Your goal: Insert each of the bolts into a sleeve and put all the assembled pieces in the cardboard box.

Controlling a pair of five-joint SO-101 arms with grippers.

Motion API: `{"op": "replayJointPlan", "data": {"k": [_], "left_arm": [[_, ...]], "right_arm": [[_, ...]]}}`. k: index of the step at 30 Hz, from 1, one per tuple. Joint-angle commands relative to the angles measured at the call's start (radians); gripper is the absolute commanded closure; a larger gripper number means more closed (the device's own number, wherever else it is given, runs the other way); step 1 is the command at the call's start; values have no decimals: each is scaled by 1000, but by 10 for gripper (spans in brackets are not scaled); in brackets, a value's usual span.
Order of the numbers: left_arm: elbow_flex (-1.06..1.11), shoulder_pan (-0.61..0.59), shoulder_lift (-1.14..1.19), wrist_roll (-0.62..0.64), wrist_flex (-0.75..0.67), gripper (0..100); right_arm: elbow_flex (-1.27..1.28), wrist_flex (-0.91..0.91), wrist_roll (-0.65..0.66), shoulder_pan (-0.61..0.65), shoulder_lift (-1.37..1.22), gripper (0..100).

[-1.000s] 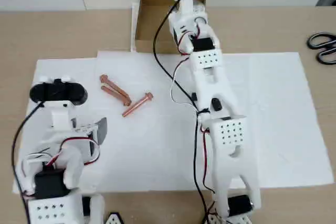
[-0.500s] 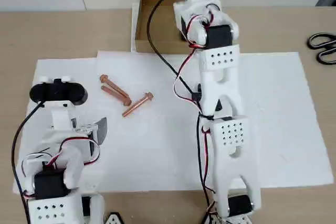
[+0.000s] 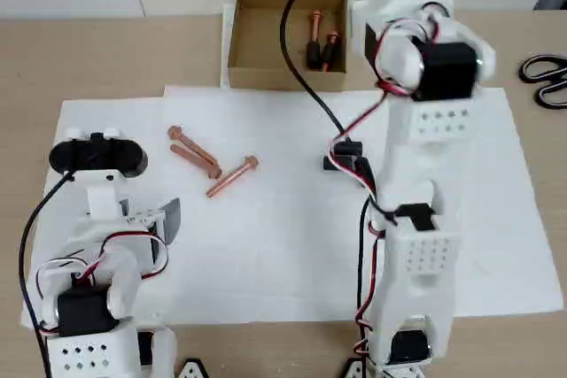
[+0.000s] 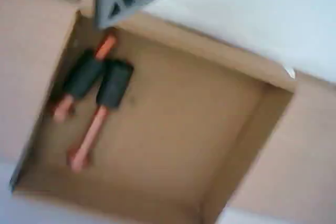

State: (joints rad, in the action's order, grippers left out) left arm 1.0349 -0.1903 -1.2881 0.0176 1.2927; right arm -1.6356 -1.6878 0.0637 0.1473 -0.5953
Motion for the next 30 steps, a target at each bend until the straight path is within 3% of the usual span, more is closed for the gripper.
{"op": "replayJointPlan", "data": {"k": [1, 11, 20, 26, 30], "left_arm": [[-15, -2, -11, -3, -2, 749], [-13, -6, -11, -3, -2, 749], [-13, -6, -11, -3, -2, 749], [-13, -6, -11, -2, -2, 749], [-13, -6, -11, -2, -2, 749]], "right_arm": [[84, -15, 15, 2, 140, 790], [977, -5, 15, 8, 619, 790], [1657, 48, 9, -41, 849, 790], [1889, 248, 17, -65, 840, 787], [1900, 280, 143, -96, 786, 787]]}}
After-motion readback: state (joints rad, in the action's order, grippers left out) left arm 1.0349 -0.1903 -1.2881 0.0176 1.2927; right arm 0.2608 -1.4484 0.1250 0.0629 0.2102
